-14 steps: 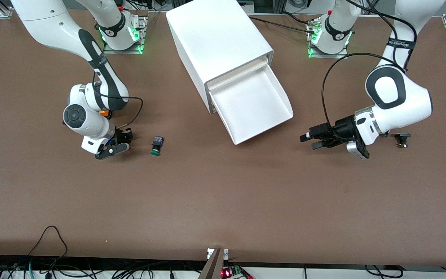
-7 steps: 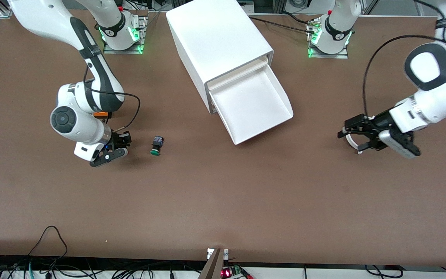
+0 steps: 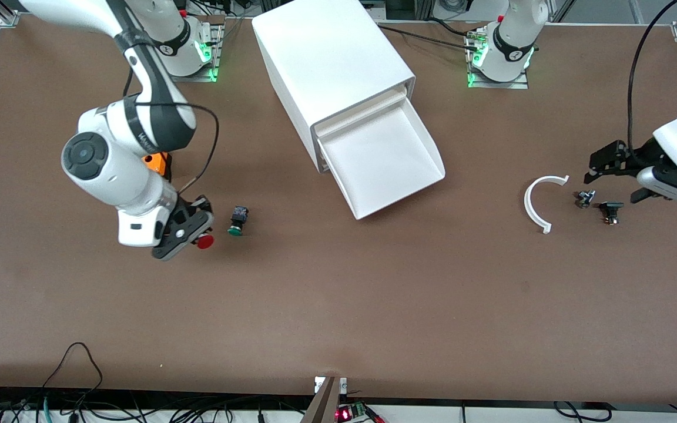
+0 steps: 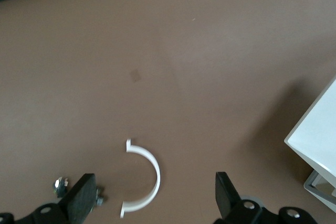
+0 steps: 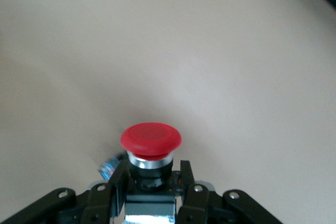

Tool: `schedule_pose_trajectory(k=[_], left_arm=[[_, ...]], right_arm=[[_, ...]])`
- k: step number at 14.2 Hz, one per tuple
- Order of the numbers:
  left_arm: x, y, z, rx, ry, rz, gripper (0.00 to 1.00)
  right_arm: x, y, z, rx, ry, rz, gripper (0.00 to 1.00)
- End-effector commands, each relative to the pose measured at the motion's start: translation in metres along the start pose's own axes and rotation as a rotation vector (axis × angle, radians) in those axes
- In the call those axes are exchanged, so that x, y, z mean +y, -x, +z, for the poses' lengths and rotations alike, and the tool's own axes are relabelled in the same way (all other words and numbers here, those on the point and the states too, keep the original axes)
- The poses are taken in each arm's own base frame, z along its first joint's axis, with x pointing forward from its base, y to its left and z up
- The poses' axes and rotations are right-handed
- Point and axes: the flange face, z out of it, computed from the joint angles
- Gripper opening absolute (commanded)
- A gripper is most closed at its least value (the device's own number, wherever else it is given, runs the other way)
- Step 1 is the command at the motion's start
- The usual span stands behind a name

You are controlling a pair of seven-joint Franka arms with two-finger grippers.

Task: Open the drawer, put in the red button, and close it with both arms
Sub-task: 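Carry the red button with the right gripper over the open drawer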

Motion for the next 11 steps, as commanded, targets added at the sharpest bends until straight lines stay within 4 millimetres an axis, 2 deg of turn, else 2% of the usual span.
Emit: schedule_pose_trajectory(k=[1,4,6,10,11], left_arm=[[0.008,0.007,-0.019,-0.076,-0.055,-0.153,1.0],[0.035,0.012,-0.032,-0.127,-0.138,-0.327,1.0],[0.041,0.016,-0.038,-0.134,-0.162,-0.392,1.0],[0.042,0.017,-0.04,-0.13,-0.153,-0.422,1.0],[0.043,0.016,-0.045,-0.119,-0.158,-0.405,1.0]], right_arm=[[-0.043,-0.037,-0.024,0.041,-0.03,-0.149,0.26],[-0.102,-0.072,-0.056,0.087,-0.072,-0.286,0.24],[-0.146,-0.09,-0.061,0.112,-0.071,-0.443,0.24],[-0.203,-0.111,-0.06,0.142,-0.086,-0.624,0.24],[-0.217,-0.116,-0.057,0.144,-0.09,-0.66,0.25]])
